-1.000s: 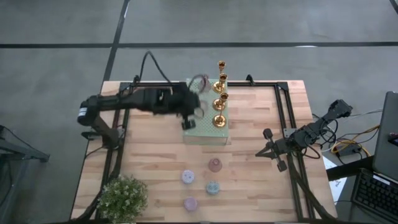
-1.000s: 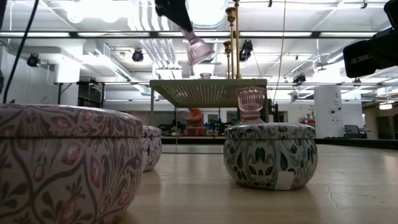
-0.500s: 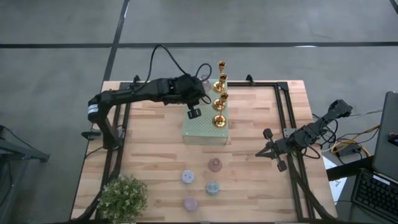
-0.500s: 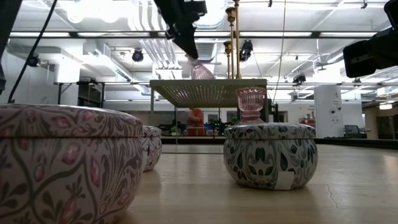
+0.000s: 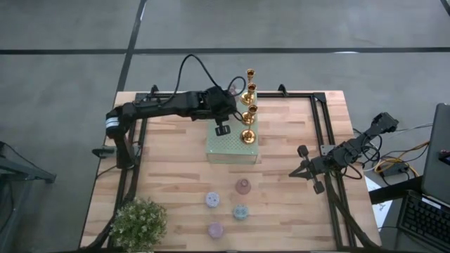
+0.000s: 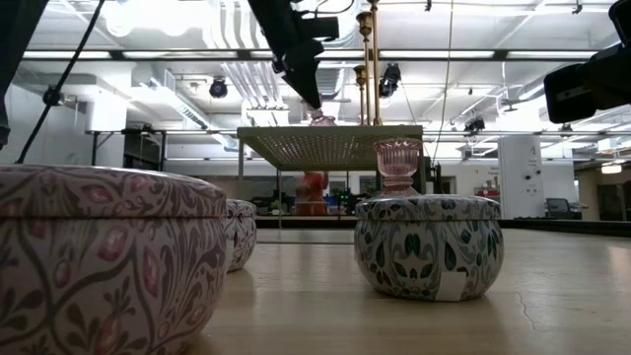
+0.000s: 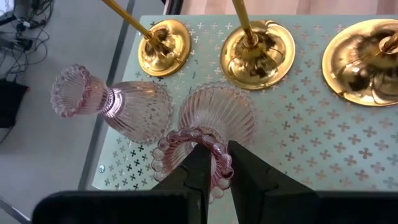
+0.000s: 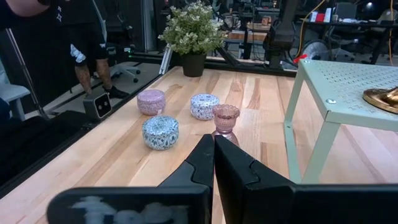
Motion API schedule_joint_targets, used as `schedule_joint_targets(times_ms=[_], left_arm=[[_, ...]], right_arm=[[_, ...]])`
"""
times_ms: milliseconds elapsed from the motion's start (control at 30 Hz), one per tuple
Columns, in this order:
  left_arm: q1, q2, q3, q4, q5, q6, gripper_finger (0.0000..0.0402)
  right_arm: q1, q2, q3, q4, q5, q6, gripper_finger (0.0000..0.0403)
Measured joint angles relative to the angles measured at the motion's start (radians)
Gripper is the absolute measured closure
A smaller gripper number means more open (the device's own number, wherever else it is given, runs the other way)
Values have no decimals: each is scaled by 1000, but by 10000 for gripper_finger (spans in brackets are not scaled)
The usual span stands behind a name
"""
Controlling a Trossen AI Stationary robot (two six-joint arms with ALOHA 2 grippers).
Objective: Pick & Place candle stick holders
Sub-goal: Put the bottom pink candle holder on the shelf aligned with other pink candle holder
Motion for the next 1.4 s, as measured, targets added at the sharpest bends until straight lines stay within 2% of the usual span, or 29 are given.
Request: schedule_joint_targets(times_ms=[533,1400], left_arm=[[0,-22,28,-54,34,20,355],[0,-22,28,-24,34,24,339]], right_arm=[[0,0,0,0,0,0,394],[0,0,0,0,0,0,394]])
